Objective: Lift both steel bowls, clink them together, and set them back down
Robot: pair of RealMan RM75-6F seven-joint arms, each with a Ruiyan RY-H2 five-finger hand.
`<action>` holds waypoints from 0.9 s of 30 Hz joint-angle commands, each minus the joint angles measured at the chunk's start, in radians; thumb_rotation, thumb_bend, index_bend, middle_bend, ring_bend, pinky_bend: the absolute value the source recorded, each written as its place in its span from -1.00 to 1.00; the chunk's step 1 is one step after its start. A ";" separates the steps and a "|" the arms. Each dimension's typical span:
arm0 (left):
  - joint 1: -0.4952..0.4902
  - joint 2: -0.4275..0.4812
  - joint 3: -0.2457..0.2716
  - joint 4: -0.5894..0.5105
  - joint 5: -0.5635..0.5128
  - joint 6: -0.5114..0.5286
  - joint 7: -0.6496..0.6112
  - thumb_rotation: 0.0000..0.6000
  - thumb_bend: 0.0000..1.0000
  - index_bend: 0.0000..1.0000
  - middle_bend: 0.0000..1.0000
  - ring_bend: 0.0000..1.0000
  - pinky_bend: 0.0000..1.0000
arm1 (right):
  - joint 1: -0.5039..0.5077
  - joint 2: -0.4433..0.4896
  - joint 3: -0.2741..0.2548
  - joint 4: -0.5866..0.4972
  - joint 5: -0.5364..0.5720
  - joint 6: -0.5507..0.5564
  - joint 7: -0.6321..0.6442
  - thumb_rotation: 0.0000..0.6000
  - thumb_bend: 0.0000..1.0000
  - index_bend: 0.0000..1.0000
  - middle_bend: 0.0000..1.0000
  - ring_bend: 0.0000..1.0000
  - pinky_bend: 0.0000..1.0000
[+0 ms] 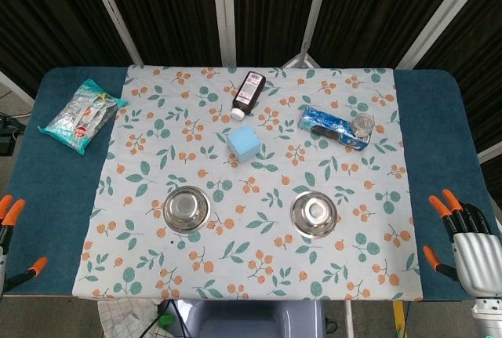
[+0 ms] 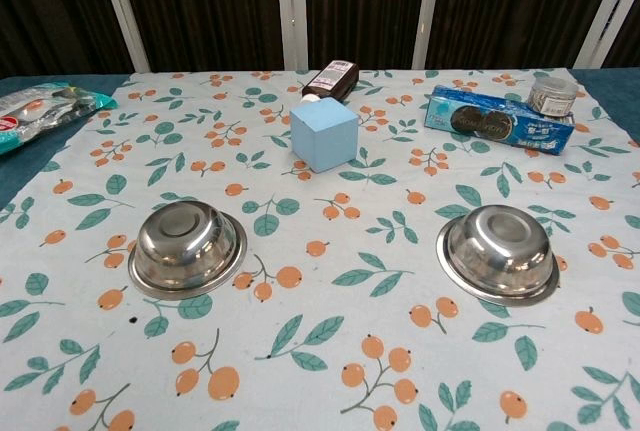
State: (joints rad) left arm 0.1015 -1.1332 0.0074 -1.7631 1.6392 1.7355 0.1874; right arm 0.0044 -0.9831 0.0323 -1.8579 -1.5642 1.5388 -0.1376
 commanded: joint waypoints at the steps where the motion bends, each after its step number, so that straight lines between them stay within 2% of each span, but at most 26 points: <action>1: 0.000 -0.005 -0.003 0.006 0.004 0.003 0.001 1.00 -0.90 -0.89 -1.00 -1.00 -0.80 | -0.001 -0.002 0.002 0.001 0.005 0.002 0.001 1.00 -0.37 -0.72 -0.89 -0.76 -0.76; 6: -0.004 -0.016 -0.010 0.014 0.002 -0.002 0.023 1.00 -0.88 -0.88 -1.00 -1.00 -0.80 | 0.001 -0.010 0.005 0.000 0.007 0.000 0.007 1.00 -0.37 -0.72 -0.89 -0.76 -0.77; 11: -0.014 -0.042 -0.028 0.050 0.057 0.037 0.023 1.00 -0.88 -0.83 -1.00 -1.00 -0.82 | 0.002 -0.008 -0.004 -0.011 -0.004 -0.007 0.040 1.00 -0.38 -0.72 -0.89 -0.76 -0.83; 16: -0.017 -0.068 -0.036 0.098 0.083 0.064 -0.015 1.00 -0.88 -0.82 -1.00 -1.00 -0.82 | 0.006 -0.004 -0.017 -0.029 -0.011 -0.027 0.095 1.00 -0.51 -0.72 -0.89 -0.76 -0.85; 21: -0.019 -0.062 -0.033 0.093 0.065 0.047 -0.037 1.00 -0.91 -0.82 -1.00 -1.00 -0.82 | 0.014 -0.010 -0.035 -0.046 -0.015 -0.062 0.084 1.00 -0.65 -0.72 -0.89 -0.76 -0.86; 27: -0.023 -0.049 -0.027 0.077 0.056 0.026 -0.058 1.00 -0.92 -0.82 -1.00 -1.00 -0.82 | 0.053 -0.040 -0.032 -0.071 -0.018 -0.125 0.032 1.00 -0.67 -0.72 -0.89 -0.76 -0.86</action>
State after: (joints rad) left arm 0.0797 -1.1840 -0.0195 -1.6845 1.6976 1.7637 0.1314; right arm 0.0406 -1.0109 -0.0044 -1.9207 -1.5830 1.4351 -0.0849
